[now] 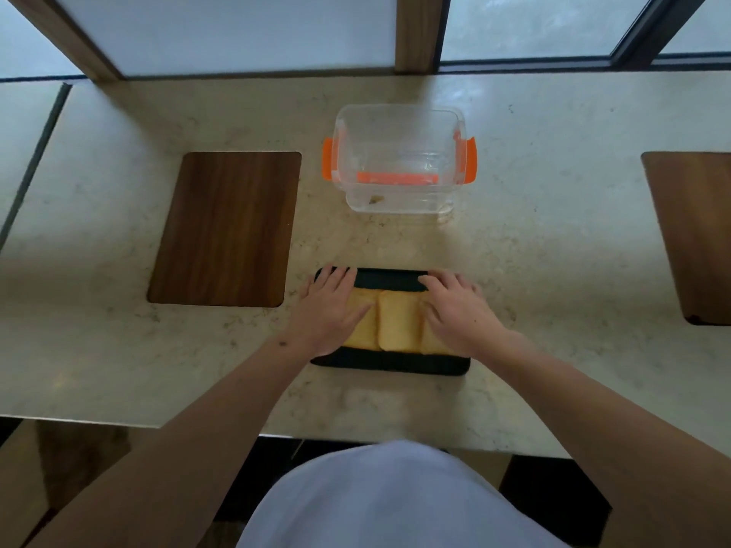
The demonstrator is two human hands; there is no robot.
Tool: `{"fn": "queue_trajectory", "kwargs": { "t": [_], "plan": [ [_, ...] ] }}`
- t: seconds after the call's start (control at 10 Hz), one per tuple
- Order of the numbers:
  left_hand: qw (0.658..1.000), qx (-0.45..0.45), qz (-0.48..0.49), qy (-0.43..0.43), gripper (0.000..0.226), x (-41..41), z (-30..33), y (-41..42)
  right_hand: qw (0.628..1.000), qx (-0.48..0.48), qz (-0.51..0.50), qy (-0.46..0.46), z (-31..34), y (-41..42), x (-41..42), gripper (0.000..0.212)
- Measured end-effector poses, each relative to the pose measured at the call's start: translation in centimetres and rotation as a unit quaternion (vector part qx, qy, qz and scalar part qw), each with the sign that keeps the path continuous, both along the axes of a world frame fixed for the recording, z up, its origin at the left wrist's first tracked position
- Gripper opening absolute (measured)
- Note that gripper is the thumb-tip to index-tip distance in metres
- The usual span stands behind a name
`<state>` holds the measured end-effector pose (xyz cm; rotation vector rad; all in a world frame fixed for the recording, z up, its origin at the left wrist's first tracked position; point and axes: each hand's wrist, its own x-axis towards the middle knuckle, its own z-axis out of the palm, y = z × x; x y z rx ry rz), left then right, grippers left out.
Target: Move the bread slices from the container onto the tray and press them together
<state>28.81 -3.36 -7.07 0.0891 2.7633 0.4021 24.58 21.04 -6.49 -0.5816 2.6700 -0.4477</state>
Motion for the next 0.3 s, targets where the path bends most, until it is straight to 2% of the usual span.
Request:
{"fn": "queue_trajectory", "kwargs": {
  "t": [0.2,0.3],
  "plan": [
    [0.993,0.027,0.040,0.103,0.060,3.5,1.7,0.7,0.999,-0.004,0.004,0.045,0.7,1.2,3.4,0.056],
    [0.991,0.051,0.018,0.124,0.058,7.0,1.5,2.5,0.999,0.013,0.020,0.047,0.4,0.7,7.6,0.062]
  ]
}}
